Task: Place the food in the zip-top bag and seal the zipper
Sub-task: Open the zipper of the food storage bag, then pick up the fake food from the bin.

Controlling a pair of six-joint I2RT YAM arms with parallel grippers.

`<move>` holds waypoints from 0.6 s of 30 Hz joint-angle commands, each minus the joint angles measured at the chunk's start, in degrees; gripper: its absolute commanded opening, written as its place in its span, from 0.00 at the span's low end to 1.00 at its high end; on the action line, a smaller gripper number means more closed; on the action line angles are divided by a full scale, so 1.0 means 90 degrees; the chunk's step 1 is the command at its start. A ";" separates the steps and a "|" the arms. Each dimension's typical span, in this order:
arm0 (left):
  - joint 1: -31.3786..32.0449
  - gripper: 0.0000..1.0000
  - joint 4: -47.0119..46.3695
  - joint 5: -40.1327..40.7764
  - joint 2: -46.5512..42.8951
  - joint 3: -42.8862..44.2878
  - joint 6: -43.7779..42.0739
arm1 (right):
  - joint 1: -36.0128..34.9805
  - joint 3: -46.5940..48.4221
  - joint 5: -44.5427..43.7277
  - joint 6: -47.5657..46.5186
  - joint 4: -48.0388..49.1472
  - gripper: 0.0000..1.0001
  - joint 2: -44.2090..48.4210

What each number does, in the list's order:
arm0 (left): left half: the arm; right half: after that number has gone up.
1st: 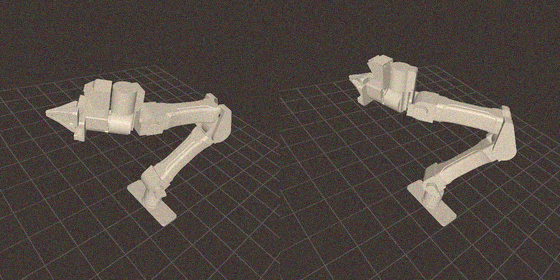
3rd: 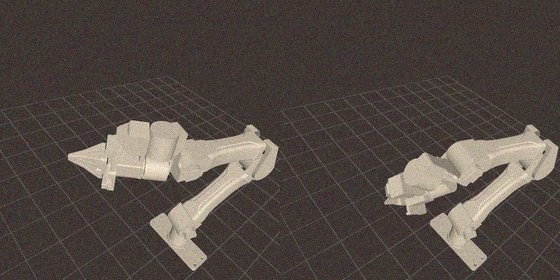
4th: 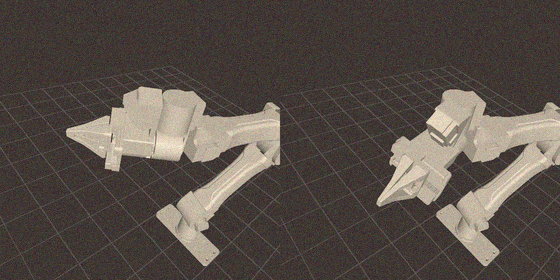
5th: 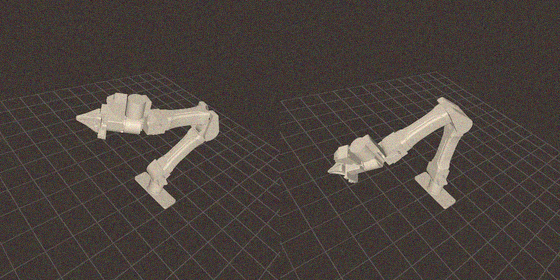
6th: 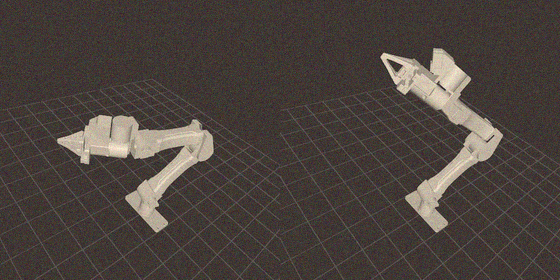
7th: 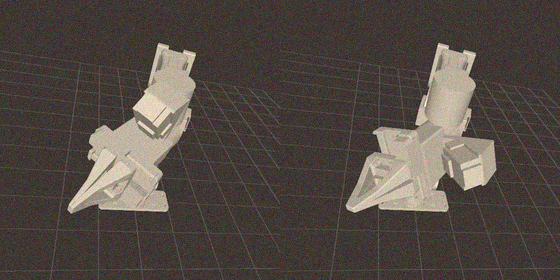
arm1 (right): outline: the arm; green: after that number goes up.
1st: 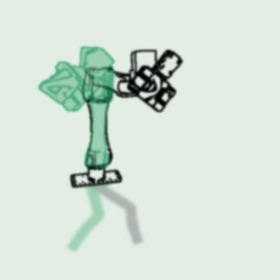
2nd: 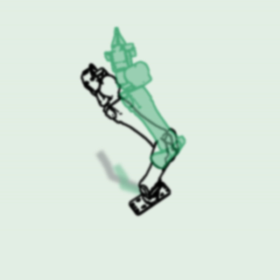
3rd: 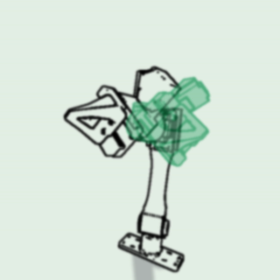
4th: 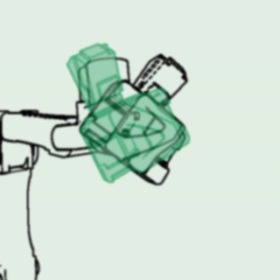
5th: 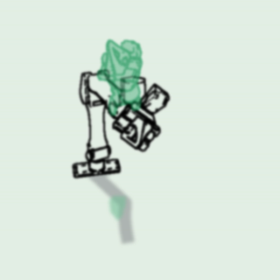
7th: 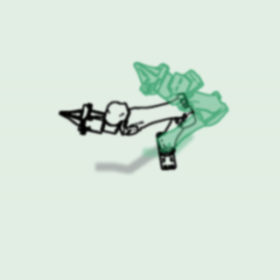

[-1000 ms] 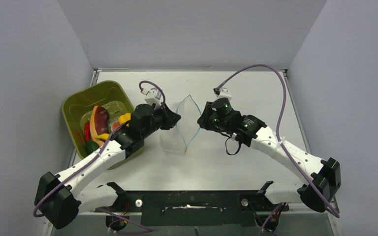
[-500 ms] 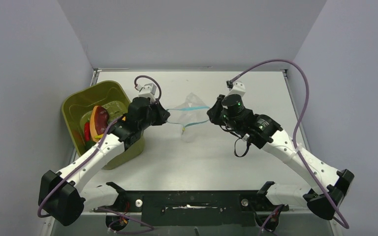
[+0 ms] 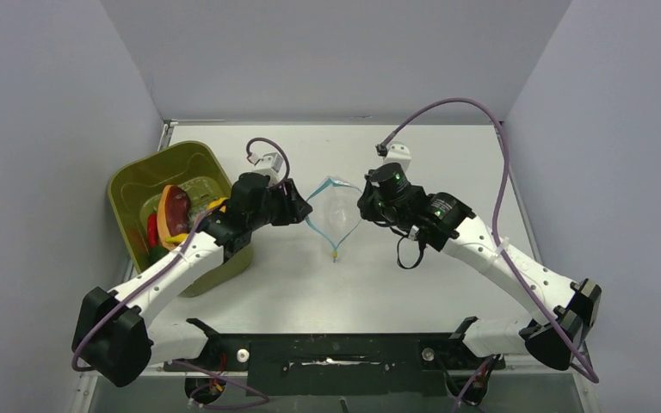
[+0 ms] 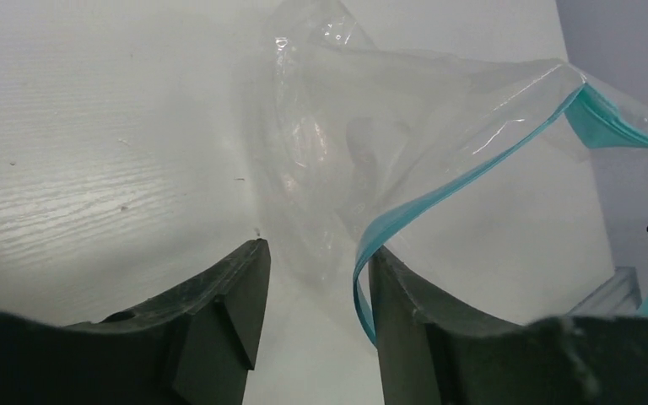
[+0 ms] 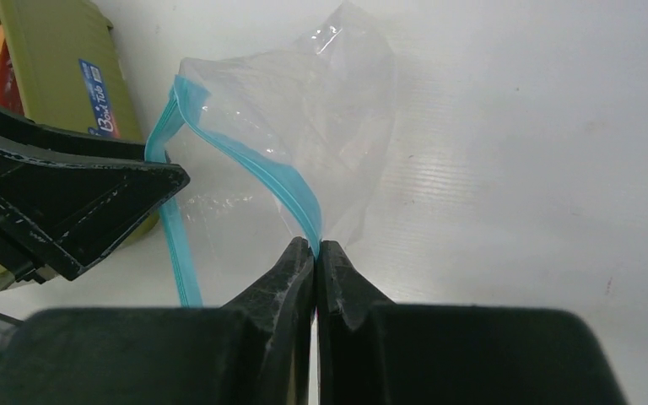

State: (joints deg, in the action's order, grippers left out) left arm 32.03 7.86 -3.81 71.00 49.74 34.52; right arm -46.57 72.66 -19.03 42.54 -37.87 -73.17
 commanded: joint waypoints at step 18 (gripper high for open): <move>-0.1006 0.68 0.1713 0.1906 -0.1241 0.1073 -0.1125 | -0.0020 0.1922 -0.1433 -0.0622 -0.2684 0.00 -0.0197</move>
State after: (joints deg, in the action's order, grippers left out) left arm 27.00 19.68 9.54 61.34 57.36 26.70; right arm -46.54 91.22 -32.14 37.71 -63.44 -73.67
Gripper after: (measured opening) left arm 0.675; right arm 0.033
